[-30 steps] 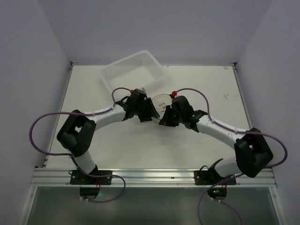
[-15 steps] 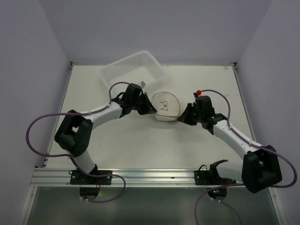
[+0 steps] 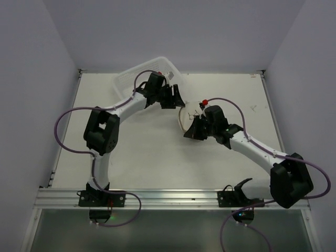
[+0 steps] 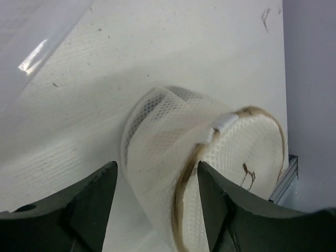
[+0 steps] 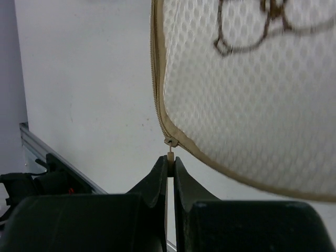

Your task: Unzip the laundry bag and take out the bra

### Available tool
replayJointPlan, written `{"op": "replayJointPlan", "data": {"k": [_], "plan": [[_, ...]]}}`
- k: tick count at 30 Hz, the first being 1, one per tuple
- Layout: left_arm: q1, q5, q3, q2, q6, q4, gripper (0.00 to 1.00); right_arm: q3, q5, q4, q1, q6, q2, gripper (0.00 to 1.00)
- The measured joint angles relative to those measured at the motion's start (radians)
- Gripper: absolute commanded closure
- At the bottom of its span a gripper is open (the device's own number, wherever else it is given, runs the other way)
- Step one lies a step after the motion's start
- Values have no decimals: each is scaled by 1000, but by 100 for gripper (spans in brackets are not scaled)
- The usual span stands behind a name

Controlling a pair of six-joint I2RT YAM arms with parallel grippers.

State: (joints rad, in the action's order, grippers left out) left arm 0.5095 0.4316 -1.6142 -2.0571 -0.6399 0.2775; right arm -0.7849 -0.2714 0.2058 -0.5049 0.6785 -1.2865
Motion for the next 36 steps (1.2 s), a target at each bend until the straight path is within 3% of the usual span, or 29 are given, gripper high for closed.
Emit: {"op": "replayJointPlan", "data": {"k": [2, 5, 12, 16, 19, 22, 23, 26, 32, 36], "plan": [[-9, -11, -5, 1, -9, 4, 14, -21, -1, -6, -28, 23, -32, 100], [-19, -66, 35, 39, -40, 8, 7, -43, 0, -13, -39, 46, -71, 100], [-19, -119, 314, 280, -137, 14, 16, -86, 0, -28, -39, 64, -142, 100], [15, -101, 387, 290, -192, -38, 22, -87, 0, -37, -44, 66, -149, 100], [56, -92, 407, 266, -225, -67, 28, -87, 0, -42, -45, 67, -149, 100], [93, -79, 410, 238, -261, -107, 44, -87, 0, -43, -45, 67, -149, 100], [100, -76, 410, 232, -271, -118, 65, -87, 0, -43, -45, 67, -149, 100], [105, -73, 415, 225, -299, -145, 100, -87, 1, -41, -45, 66, -148, 100], [93, -63, 416, 226, -300, -156, 100, -79, 38, -9, -38, 31, -121, 100], [71, -48, 418, 233, -278, -157, 100, -27, 22, 35, 57, -17, -43, 100]]}}
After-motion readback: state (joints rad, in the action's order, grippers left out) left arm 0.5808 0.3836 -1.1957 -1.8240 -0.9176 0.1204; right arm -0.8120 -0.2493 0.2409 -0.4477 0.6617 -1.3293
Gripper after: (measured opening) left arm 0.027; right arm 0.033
